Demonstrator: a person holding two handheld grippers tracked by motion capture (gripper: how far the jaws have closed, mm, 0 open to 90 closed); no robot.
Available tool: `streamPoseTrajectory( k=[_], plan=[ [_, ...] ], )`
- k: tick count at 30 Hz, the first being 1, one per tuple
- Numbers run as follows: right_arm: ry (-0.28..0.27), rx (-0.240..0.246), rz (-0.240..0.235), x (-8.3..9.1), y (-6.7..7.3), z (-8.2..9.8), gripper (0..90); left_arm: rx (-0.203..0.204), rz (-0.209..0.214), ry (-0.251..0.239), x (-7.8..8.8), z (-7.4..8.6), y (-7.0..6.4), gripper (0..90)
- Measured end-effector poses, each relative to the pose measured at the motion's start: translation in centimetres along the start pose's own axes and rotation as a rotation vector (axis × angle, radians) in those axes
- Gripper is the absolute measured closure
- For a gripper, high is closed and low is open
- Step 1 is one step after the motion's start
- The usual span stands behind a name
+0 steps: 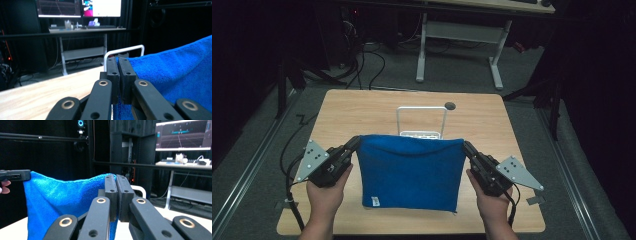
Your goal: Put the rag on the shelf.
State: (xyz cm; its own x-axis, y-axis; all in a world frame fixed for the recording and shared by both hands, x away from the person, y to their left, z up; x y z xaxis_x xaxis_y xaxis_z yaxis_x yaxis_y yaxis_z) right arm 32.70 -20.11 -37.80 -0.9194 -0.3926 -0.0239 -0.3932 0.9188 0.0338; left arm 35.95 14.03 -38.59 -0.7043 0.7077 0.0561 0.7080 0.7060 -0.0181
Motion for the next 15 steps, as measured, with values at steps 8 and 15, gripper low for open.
streamPoseTrajectory(
  k=[8,15],
  plan=[
    [-0.042,0.007,0.019,1.0,-0.3,-1.3,88.9,-0.036,0.013,-0.025,0.3,-1.1,-1.2,88.4],
    [-0.058,0.02,0.063,0.6,-1.8,-2.3,88.8,-0.05,0.012,-0.019,-2.2,-1.5,-0.5,88.5]
  ],
)
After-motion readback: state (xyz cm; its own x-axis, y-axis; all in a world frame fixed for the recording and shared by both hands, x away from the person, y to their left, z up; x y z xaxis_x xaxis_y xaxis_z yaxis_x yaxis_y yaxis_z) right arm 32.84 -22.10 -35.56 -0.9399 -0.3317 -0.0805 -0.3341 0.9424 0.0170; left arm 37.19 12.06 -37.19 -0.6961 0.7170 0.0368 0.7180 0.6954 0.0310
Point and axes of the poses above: each handheld gripper's, and its own axes: x roughly backward along the jaws, z roughly out of its underside, y roughly to its left, the point moved 6 cm from there along -x, roughly forward along the jaws, and after that the axes turned 8 degrees about z, right-handed, at the moved point
